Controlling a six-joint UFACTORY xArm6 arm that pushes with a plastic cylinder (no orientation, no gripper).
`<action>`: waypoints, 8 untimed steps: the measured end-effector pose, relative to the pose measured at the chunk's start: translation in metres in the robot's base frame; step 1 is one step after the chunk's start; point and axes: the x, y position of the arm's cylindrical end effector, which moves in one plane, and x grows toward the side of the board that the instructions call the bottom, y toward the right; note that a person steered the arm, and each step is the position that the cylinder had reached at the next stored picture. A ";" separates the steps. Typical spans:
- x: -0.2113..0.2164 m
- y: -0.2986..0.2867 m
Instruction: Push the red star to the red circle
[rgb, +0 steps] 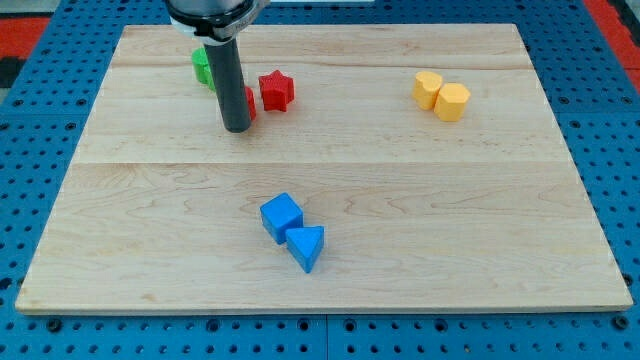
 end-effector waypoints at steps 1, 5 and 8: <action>-0.013 0.006; -0.002 0.094; -0.056 0.048</action>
